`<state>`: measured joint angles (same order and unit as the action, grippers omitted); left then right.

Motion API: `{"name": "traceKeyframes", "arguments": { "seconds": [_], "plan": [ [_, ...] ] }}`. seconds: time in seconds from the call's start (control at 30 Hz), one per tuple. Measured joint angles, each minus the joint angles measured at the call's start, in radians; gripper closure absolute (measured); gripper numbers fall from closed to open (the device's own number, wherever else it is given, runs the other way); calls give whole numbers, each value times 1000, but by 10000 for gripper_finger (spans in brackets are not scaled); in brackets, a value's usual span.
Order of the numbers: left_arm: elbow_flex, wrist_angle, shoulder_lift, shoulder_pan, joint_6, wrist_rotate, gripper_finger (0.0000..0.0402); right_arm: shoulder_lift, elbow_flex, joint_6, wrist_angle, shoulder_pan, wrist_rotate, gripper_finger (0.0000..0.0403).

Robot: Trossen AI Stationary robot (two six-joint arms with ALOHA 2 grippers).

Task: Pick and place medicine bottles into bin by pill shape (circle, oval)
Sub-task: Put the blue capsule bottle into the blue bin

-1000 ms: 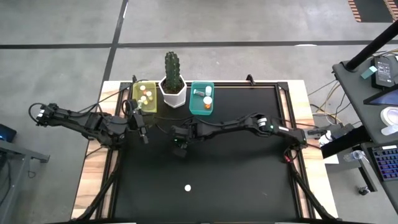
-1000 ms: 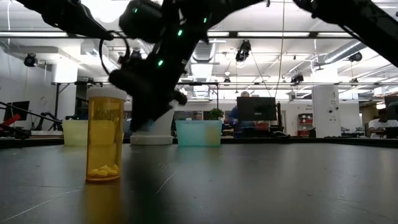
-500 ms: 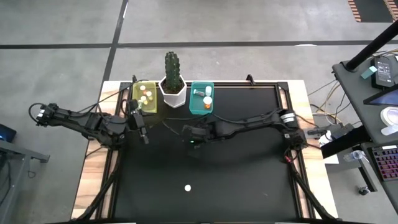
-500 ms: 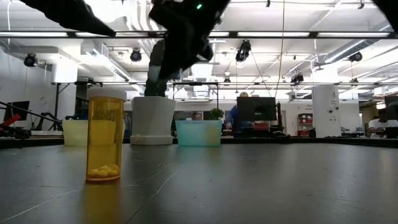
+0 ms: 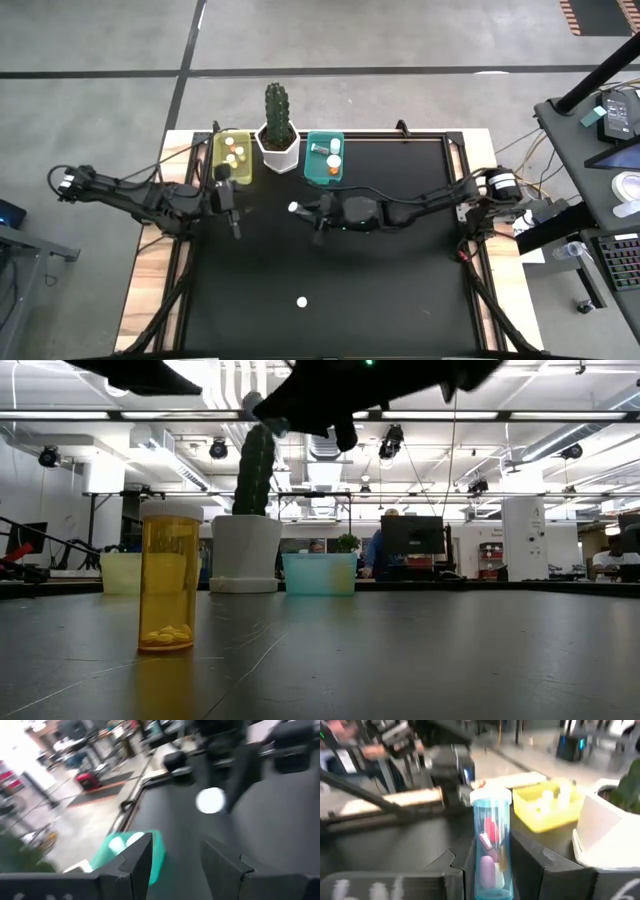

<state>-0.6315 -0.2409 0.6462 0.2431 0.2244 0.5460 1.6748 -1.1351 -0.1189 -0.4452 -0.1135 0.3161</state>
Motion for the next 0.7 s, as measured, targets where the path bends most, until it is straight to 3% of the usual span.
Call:
{"name": "traceKeyframes", "arguments": {
  "seconds": [0.2, 0.3, 0.57, 0.7],
  "plan": [
    [1, 145, 83, -1, 60, -106, 258, -4, 141, 73, -433, -3, -2, 310],
    [1, 239, 139, -1, 89, -155, 258, -4, 175, 92, -568, -2, -2, 309],
    [2, 486, 295, -28, 123, -219, 258, -3, 172, 144, -692, -7, -61, 309],
    [2, 616, 365, -65, 77, -290, 258, -3, 140, 246, -698, -34, -80, 309]
  ]
}}
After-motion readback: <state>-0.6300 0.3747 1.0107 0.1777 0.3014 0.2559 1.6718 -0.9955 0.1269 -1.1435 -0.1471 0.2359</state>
